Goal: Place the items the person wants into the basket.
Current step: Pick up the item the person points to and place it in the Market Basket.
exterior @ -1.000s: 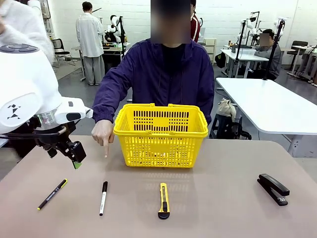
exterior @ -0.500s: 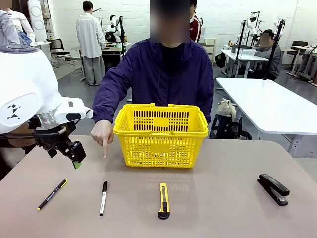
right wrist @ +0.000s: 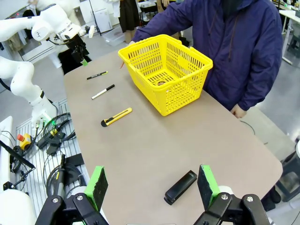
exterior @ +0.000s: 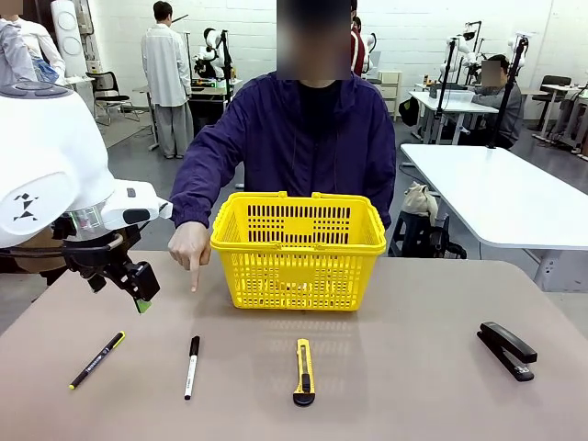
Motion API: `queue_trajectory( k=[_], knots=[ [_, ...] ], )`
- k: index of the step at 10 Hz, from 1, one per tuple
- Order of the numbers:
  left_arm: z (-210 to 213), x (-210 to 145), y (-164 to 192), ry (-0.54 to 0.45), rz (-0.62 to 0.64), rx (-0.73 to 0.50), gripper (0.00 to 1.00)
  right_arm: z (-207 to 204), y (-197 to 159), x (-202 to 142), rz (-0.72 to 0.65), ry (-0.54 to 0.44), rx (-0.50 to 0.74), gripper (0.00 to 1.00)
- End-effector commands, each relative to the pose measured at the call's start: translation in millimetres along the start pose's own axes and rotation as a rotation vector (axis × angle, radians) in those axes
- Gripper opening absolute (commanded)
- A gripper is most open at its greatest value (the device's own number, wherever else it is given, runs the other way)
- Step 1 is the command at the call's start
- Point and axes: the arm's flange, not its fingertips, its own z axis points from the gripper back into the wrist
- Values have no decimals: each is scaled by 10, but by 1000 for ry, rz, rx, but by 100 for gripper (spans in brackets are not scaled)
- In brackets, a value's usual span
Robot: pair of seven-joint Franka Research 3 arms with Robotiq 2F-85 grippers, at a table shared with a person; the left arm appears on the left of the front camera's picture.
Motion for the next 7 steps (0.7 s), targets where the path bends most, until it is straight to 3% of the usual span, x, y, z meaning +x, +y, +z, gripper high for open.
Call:
queue_trajectory(
  k=[1,4,7],
  knots=[
    [-95,64,-47,17,49,6,100,-12,-19,-4,17,-32,7,100],
    [-254,137,-194,53,164,-22,100,-12,-19,-4,17,-32,7,100],
    [-482,247,-500,83,202,-37,100,-12,-19,-4,17,-32,7,100]
  ],
)
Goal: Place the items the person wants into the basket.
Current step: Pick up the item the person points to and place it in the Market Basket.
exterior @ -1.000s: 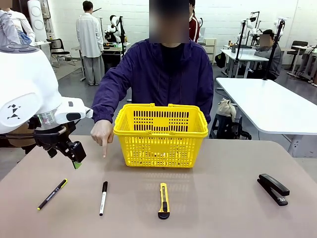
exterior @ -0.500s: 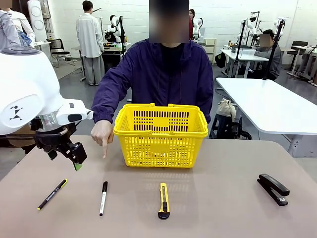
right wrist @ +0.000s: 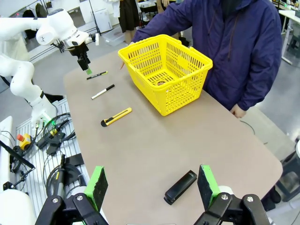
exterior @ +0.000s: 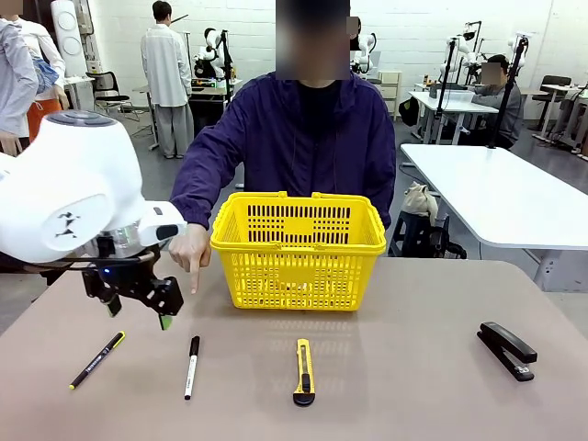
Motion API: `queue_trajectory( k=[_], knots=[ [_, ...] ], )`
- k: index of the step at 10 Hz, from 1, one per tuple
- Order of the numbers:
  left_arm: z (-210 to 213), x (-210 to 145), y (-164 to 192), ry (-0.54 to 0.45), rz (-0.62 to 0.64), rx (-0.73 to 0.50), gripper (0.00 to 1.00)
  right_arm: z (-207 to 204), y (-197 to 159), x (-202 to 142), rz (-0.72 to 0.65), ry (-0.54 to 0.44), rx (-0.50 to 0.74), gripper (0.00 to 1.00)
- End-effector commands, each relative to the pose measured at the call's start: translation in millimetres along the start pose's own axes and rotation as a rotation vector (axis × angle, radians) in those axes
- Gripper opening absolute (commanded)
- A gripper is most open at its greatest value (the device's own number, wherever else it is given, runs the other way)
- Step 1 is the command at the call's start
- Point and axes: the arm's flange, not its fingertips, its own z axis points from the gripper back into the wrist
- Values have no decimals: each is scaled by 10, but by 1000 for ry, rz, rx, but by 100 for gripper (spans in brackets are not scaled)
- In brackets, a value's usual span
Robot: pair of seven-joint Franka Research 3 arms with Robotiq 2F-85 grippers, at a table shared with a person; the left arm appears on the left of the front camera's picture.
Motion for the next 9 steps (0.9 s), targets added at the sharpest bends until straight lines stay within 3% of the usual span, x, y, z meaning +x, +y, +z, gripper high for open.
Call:
queue_trajectory(
  k=[1,9],
  knots=[
    [-185,139,-242,10,38,-29,100,-15,-19,-3,17,-33,8,100],
    [-781,138,-463,54,121,-113,100,-15,-19,-3,17,-33,8,100]
  ],
)
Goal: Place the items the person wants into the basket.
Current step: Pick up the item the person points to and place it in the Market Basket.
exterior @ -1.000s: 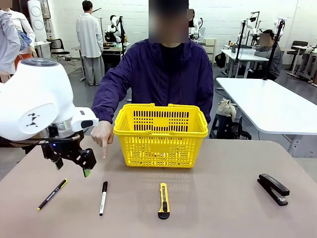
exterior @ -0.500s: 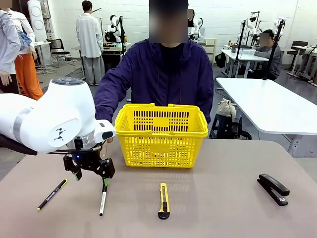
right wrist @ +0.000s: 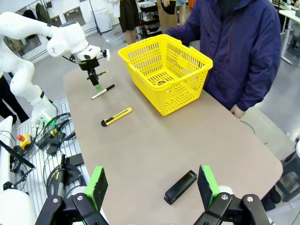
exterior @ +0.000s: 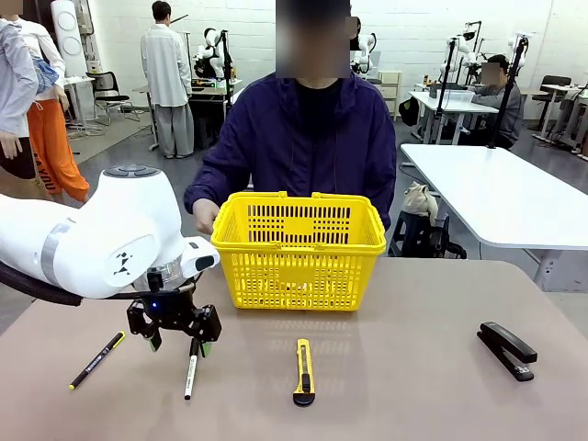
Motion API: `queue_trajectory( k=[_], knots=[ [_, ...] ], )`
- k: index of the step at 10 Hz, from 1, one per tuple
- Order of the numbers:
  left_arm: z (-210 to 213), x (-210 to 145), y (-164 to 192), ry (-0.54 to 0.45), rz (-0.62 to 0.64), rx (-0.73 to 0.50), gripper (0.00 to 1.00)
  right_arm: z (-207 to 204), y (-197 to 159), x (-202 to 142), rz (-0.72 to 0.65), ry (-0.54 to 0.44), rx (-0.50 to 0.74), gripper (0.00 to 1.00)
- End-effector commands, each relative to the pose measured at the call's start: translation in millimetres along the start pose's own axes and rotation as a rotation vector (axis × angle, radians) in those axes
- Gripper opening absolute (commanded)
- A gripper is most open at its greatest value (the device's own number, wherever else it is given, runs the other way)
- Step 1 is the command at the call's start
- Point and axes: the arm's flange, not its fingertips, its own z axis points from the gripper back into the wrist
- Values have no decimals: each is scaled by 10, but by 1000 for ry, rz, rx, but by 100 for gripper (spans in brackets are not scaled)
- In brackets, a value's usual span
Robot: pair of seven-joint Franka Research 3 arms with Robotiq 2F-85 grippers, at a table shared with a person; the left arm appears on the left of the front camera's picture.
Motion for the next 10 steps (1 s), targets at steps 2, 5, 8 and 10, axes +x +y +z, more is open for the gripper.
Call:
queue_trajectory(
  k=[2,5,8,10],
  knots=[
    [-140,11,-104,16,44,-15,100,-16,-21,-1,17,-33,7,100],
    [-250,64,-128,59,42,-30,100,-16,-21,-1,17,-33,7,100],
    [-348,96,-129,86,45,-20,100,-16,-21,-1,17,-33,7,100],
    [-370,98,-134,88,41,-19,100,-16,-21,-1,17,-33,7,100]
  ],
)
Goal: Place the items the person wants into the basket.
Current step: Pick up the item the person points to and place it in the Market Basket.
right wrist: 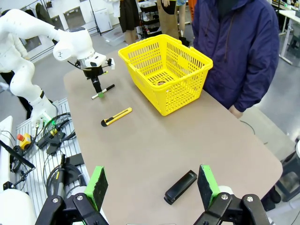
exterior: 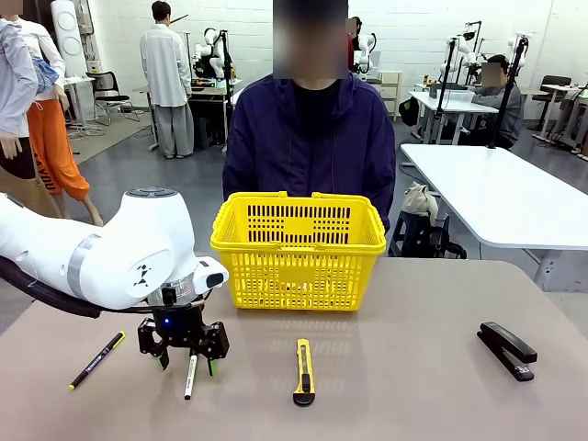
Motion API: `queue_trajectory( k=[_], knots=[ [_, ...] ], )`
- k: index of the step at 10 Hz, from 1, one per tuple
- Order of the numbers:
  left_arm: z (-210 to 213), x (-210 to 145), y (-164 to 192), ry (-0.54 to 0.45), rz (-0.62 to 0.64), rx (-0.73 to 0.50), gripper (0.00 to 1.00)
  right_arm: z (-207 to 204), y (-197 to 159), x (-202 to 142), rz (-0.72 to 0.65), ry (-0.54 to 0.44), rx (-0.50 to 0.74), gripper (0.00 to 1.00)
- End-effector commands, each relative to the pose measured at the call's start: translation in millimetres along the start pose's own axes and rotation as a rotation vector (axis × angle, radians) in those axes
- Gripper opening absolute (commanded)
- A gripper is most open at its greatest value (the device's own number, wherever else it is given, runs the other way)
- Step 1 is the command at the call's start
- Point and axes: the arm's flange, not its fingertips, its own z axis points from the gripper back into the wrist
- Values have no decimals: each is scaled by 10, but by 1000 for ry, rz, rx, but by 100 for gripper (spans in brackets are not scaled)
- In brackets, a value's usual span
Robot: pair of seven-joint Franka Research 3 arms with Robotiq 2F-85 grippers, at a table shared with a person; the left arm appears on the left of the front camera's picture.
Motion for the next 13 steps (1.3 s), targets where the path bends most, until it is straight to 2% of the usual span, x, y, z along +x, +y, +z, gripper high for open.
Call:
queue_trajectory(
  k=[1,2,3,4,7,8,9,10,13],
  knots=[
    [4,31,-60,1,20,-1,100,-17,-21,0,16,-33,7,100],
    [0,28,-59,-4,2,-4,56,-17,-21,0,16,-33,7,100],
    [0,23,-51,-2,-2,-3,46,-17,-21,0,16,-33,7,100],
    [-2,21,-48,4,-4,0,2,-17,-21,0,16,-33,7,100],
    [-28,15,-47,25,-10,12,0,-17,-21,0,16,-33,7,100],
    [-32,14,-49,27,-12,14,12,-17,-21,0,16,-33,7,100],
    [-33,16,-51,28,-11,15,3,-17,-21,0,16,-33,7,100],
    [-32,16,-52,29,-12,15,0,-17,-21,0,16,-33,7,100],
    [3,22,-37,26,-14,11,0,-17,-21,0,16,-33,7,100]
  ],
)
